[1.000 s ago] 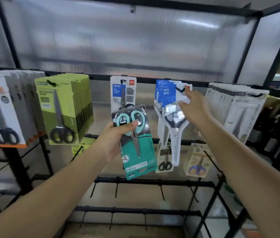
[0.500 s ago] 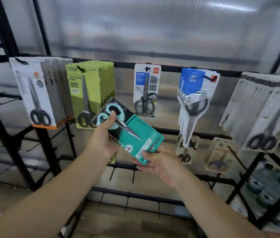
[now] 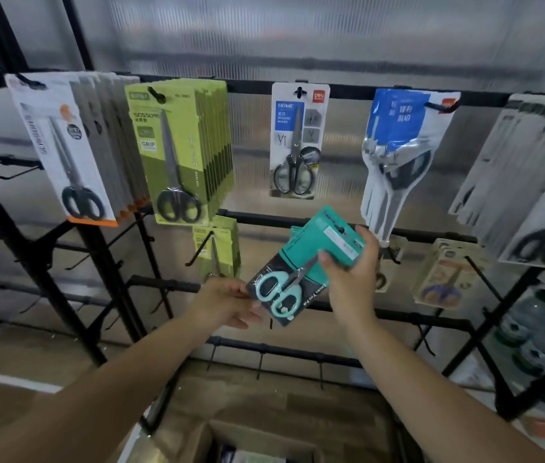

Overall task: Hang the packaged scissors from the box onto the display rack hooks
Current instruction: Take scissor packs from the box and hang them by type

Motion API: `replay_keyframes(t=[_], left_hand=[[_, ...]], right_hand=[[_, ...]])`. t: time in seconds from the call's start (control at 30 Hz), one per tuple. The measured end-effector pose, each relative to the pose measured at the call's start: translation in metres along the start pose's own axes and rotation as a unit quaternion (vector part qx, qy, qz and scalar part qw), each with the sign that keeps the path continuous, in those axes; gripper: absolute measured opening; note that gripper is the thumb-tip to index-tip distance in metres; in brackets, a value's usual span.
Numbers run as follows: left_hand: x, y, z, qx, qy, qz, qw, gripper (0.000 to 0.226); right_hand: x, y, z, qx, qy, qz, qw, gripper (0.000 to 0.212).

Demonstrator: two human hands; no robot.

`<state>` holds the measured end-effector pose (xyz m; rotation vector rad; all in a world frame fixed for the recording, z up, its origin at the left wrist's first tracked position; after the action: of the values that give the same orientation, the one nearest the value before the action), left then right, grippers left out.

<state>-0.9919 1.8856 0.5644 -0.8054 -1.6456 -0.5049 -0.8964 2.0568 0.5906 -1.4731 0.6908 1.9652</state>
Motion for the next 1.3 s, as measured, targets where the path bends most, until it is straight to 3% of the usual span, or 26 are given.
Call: replay_keyframes(t=[0.1,0.2,0.23,0.33,0.47,0.6,0.83,1.07,1.3], left_hand=[[-0.009,0.0,0.019,0.02,-0.043,0.211,0.976,0.019],[-0.01,-0.009,0.028,0.025,-0.051,0.5,0.864,0.02],[-0.01,-0.011,0.03,0.032,-0.051,0.542,0.838,0.028],[-0.005,-0.011,0.036,0.035,-0.034,0.58,0.813,0.034],[-0.003,-0.002,0.043,0.017,-0.016,0.591,0.806,0.033],[-0.003,0.007,0.045,0.006,0.002,0.581,0.814,0.033],[0.006,0.013,0.04,0.0,0.013,0.561,0.828,0.031],[0.015,0.025,0.035,0.02,0.038,0.555,0.831,0.026],[0.019,0.036,0.025,0.035,0.021,0.556,0.83,0.026]], right_hand=[[0.017,0.002,0.001,-0.037,-0.017,-0.082,0.996,0.074],[0.03,-0.001,0.009,-0.081,-0.013,-0.166,0.983,0.066],[0.034,-0.001,0.012,-0.098,-0.01,-0.183,0.978,0.063],[0.039,0.001,0.021,-0.141,0.0,-0.181,0.973,0.051],[0.042,-0.002,0.028,-0.13,0.013,-0.219,0.967,0.044],[0.049,-0.011,0.018,-0.182,-0.013,-0.252,0.951,0.049],[0.068,-0.028,-0.006,-0.193,0.02,-0.207,0.959,0.055],[0.066,-0.025,-0.005,-0.232,-0.018,-0.287,0.929,0.054],[0.068,-0.028,-0.008,-0.225,-0.017,-0.27,0.936,0.055]])
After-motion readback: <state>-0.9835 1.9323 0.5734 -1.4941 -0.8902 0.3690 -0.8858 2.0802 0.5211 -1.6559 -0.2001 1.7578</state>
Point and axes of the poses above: each hand's wrist, its own z-axis towards the middle knuckle, its own y-axis out of the palm, x = y × z, the point moved 1 cm from there along z, towards the middle knuckle, and after that the axes turned 7 degrees about -x, right-handed, at the moved point
